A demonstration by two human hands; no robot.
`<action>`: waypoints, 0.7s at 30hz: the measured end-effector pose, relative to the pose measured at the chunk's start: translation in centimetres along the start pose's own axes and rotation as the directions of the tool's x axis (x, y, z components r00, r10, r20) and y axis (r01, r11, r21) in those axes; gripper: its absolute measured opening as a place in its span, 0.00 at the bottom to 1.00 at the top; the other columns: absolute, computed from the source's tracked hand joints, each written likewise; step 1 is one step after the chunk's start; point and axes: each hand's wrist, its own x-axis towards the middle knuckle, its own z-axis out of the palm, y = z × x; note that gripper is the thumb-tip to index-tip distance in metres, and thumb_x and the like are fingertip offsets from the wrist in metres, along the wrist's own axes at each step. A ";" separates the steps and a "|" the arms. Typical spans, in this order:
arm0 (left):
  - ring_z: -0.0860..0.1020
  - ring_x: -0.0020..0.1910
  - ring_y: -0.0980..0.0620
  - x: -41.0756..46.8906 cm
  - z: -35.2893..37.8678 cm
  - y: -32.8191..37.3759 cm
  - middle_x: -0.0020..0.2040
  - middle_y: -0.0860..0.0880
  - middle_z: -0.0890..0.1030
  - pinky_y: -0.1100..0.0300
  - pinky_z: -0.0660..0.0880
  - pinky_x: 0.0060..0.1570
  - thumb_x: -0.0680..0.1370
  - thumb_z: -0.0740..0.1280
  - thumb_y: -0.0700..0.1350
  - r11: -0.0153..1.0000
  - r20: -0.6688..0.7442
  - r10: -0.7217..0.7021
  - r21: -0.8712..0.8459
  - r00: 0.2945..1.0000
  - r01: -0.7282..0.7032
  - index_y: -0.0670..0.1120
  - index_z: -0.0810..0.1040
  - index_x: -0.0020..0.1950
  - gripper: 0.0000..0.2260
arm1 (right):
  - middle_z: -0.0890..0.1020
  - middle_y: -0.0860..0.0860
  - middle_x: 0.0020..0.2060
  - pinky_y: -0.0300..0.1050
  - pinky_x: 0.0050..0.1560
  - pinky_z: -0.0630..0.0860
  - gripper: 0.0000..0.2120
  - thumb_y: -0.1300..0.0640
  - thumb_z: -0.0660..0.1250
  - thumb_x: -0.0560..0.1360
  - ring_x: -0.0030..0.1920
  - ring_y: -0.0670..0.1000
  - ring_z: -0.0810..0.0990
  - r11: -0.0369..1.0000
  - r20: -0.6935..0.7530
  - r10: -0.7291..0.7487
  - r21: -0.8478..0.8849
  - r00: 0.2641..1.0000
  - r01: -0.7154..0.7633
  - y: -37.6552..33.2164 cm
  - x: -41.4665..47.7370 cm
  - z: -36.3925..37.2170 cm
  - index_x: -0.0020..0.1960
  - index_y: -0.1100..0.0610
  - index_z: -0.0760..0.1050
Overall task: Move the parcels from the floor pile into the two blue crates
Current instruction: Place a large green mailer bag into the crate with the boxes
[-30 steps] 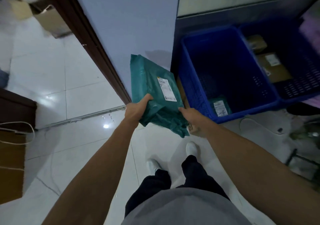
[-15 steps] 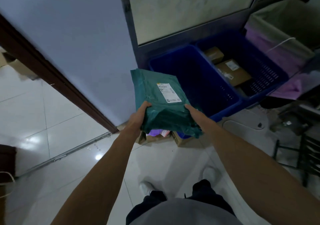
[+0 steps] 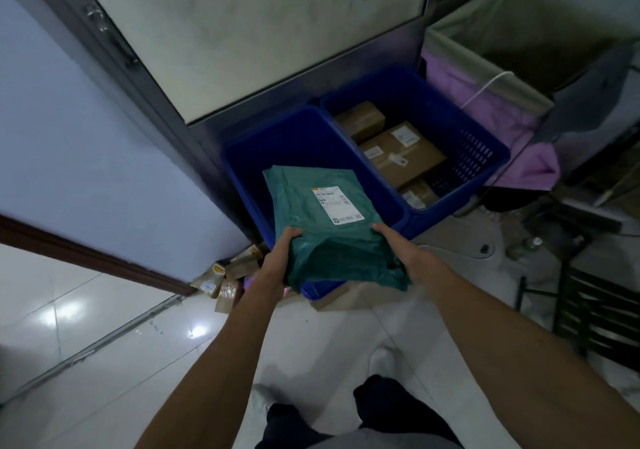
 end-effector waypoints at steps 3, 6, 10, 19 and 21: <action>0.84 0.53 0.42 0.7 3.4 -0.1 0.54 0.42 0.85 0.49 0.81 0.50 0.71 0.72 0.56 0.999 0.046 -0.003 -0.036 0.999 0.005 0.45 0.78 0.64 0.26 | 0.86 0.57 0.50 0.54 0.60 0.79 0.31 0.35 0.72 0.68 0.53 0.59 0.85 0.998 0.003 0.003 0.062 1.000 -0.003 -1.0 0.8 -3.0 0.63 0.55 0.80; 0.84 0.48 0.44 1.3 5.9 0.6 0.52 0.42 0.86 0.53 0.81 0.43 0.74 0.69 0.55 0.999 0.070 0.016 -0.028 0.997 -0.014 0.46 0.78 0.62 0.20 | 0.87 0.57 0.49 0.53 0.58 0.80 0.31 0.35 0.73 0.68 0.51 0.58 0.85 0.994 0.023 0.005 0.107 1.000 -0.007 -2.2 1.4 -5.0 0.61 0.55 0.80; 0.83 0.55 0.41 3.0 7.7 1.5 0.55 0.42 0.85 0.42 0.79 0.58 0.73 0.69 0.57 0.999 0.115 0.042 0.001 0.992 -0.042 0.47 0.77 0.65 0.23 | 0.87 0.55 0.46 0.51 0.52 0.83 0.28 0.36 0.74 0.69 0.47 0.56 0.87 0.989 0.025 -0.047 0.139 0.999 0.043 -3.8 2.4 -6.8 0.60 0.55 0.80; 0.81 0.58 0.39 6.7 12.3 6.0 0.58 0.40 0.84 0.40 0.76 0.62 0.74 0.69 0.56 0.999 0.221 0.039 -0.044 0.975 -0.031 0.46 0.76 0.67 0.25 | 0.86 0.55 0.52 0.49 0.52 0.81 0.27 0.35 0.67 0.74 0.51 0.56 0.85 0.986 -0.002 -0.147 0.072 0.989 0.147 -9.9 3.2 -9.6 0.66 0.52 0.76; 0.80 0.60 0.38 7.6 13.6 7.2 0.59 0.39 0.83 0.39 0.75 0.63 0.71 0.71 0.57 0.999 0.254 0.002 -0.033 0.967 0.006 0.46 0.75 0.68 0.28 | 0.85 0.55 0.52 0.48 0.49 0.80 0.25 0.36 0.67 0.75 0.51 0.56 0.85 0.981 -0.037 -0.180 0.063 0.983 0.182 -11.5 3.2 -10.5 0.65 0.51 0.75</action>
